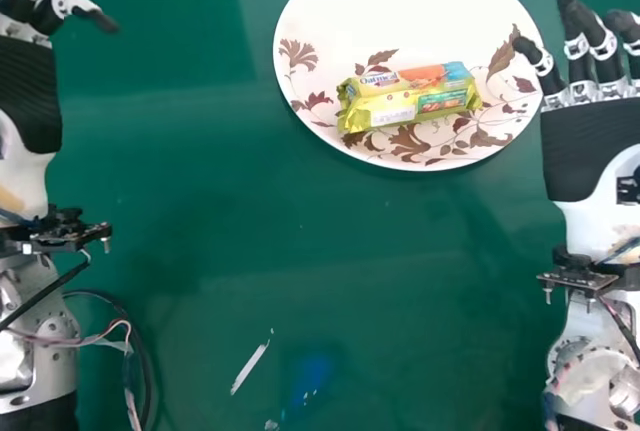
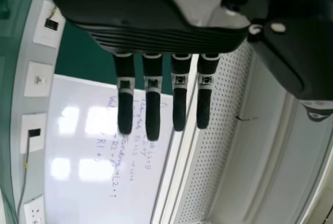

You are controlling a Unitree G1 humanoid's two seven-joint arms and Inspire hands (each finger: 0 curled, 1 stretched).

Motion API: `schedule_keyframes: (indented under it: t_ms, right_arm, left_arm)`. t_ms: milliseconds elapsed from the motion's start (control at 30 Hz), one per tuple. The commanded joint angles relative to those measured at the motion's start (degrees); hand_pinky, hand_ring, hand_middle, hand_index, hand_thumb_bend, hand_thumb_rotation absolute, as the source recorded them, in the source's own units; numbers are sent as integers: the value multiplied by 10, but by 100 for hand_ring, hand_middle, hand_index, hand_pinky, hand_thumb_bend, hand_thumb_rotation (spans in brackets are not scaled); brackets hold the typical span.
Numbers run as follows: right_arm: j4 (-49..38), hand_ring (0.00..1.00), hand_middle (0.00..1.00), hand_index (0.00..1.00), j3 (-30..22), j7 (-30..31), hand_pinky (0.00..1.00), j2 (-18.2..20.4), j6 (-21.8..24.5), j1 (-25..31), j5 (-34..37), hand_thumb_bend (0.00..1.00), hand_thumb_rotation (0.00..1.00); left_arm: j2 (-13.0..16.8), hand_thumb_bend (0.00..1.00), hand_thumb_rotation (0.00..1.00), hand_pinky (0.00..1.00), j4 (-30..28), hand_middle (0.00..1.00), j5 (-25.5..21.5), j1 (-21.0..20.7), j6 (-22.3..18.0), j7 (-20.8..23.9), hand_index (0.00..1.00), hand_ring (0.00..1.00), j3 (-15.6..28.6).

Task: Pick up biscuit and place it in the plate

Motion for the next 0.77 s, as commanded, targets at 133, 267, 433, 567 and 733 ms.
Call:
schedule_keyframes:
  t_ms: [133,267,433,567,733]
  right_arm:
    - [-6,71,69,65,-9,-27,65,4,-7,13,-24,75,14]
    - [-10,71,69,65,-12,-37,65,1,-11,14,-36,74,13]
    - [-12,70,67,64,-19,-37,64,-9,1,14,-28,76,12]
    - [-14,68,66,63,-23,-46,61,-15,3,13,-33,74,8]
    - [-17,67,65,63,-21,-57,59,-14,5,10,-33,72,12]
  left_arm:
    - [-12,100,100,100,29,77,-13,23,-26,-14,74,96,16]
    - [-18,100,100,100,31,74,-16,34,-26,-16,73,98,16]
    - [-41,100,100,100,31,71,-12,49,-31,-5,73,99,14]
    - [-62,100,100,100,20,70,-41,64,-13,-2,71,96,7]
    - [-96,100,100,100,5,69,-34,88,-1,25,71,96,-6]
